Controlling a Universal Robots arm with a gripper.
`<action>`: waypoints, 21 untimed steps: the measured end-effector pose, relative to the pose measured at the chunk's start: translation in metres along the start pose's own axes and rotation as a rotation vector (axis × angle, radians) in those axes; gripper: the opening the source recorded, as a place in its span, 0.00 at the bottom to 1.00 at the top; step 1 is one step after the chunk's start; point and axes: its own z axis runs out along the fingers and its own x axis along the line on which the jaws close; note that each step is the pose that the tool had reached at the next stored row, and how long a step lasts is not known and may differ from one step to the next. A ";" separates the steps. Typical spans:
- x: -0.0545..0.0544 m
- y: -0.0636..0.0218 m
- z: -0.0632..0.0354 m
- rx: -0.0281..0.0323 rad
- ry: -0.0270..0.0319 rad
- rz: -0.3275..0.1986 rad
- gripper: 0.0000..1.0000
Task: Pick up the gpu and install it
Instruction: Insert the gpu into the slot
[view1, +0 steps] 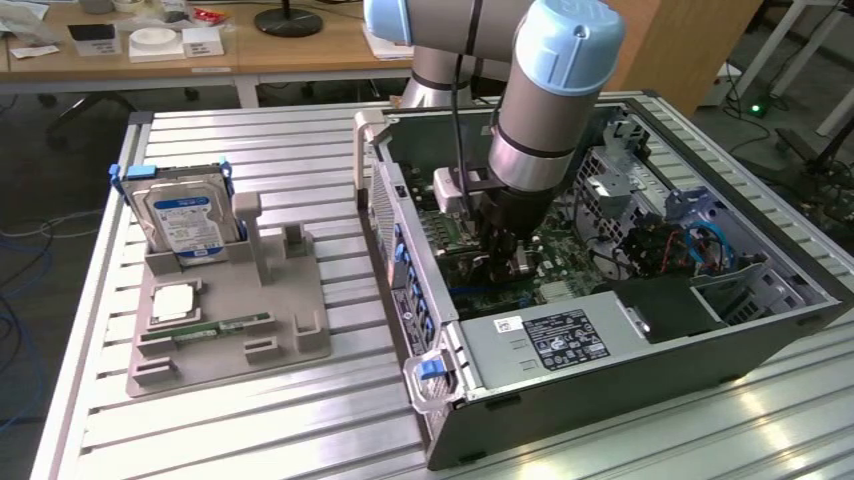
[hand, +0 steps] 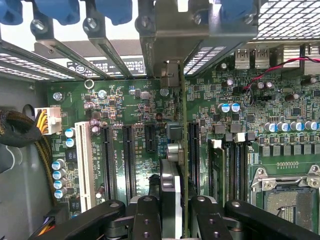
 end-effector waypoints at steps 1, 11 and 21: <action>0.000 0.0000 0.0000 0.0001 -0.0001 0.000 0.28; 0.000 0.0000 -0.0025 0.0003 -0.0006 0.000 0.28; 0.000 0.0000 -0.0059 0.0001 -0.0002 0.000 0.28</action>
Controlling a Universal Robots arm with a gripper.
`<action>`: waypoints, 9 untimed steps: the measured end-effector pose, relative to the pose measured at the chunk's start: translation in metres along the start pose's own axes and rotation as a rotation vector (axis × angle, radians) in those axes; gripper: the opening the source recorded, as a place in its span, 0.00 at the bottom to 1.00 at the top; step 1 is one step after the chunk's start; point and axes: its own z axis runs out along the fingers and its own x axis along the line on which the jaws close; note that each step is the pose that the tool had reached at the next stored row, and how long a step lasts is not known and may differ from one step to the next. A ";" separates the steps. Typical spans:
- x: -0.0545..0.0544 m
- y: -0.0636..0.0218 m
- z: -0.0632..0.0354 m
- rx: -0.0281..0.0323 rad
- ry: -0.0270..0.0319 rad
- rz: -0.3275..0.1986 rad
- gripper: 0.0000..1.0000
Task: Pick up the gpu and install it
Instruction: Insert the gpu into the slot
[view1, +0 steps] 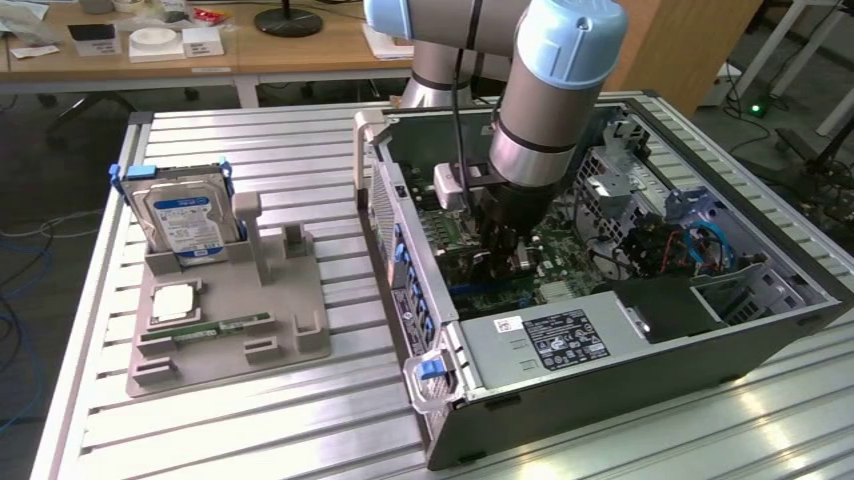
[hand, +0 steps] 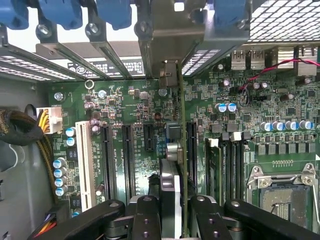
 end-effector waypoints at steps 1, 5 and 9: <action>0.000 0.0000 0.0000 0.0000 0.0000 0.000 0.28; 0.000 0.0000 -0.0001 0.0000 0.0001 0.000 0.28; 0.000 0.0000 -0.0001 0.0000 0.0002 0.000 0.28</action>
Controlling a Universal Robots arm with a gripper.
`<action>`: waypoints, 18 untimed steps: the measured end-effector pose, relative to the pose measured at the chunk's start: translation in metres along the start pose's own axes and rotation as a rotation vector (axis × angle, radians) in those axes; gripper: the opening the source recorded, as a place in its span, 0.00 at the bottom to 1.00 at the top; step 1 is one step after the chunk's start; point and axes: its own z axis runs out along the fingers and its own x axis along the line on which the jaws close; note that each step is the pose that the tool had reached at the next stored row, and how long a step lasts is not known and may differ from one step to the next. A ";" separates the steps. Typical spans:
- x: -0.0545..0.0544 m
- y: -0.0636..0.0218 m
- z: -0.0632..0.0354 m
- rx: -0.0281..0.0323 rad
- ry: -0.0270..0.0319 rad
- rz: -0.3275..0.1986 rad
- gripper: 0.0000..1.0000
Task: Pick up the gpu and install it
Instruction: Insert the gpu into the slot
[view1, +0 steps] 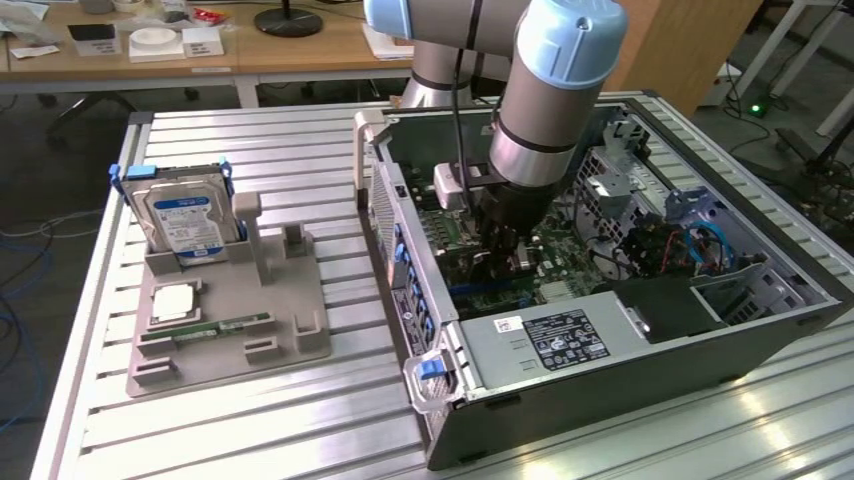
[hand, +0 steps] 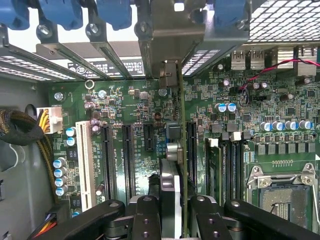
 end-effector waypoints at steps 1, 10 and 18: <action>0.000 0.0000 -0.0001 0.0000 0.0006 0.000 0.28; 0.000 0.0000 0.0000 0.0008 0.0130 0.000 0.28; 0.000 0.0000 0.0001 0.0010 0.0144 0.000 0.28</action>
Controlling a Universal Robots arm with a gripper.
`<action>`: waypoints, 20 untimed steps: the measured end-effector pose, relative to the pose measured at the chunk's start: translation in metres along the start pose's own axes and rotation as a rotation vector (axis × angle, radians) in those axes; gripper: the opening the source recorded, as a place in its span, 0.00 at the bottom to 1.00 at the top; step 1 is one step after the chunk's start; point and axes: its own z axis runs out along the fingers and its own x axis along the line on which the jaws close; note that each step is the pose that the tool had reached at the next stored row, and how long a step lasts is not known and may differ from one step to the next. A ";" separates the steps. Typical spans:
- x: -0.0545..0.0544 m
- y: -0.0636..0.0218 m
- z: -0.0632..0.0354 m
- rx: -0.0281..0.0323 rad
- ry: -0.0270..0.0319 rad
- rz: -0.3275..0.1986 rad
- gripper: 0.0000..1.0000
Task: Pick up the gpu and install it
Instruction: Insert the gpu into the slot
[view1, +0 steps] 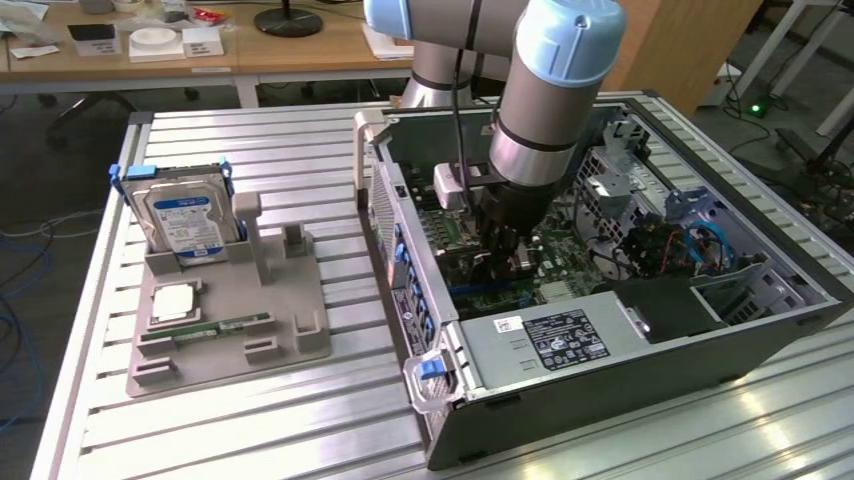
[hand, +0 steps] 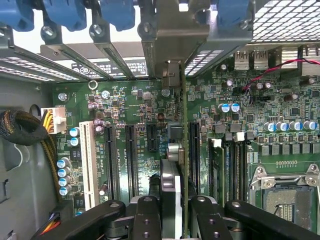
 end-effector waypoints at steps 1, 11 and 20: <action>0.000 0.0001 0.0000 0.0002 0.0045 0.000 0.28; -0.001 0.0000 0.0000 0.0011 0.0206 0.000 0.28; -0.001 0.0002 -0.0001 0.0011 0.0206 0.000 0.28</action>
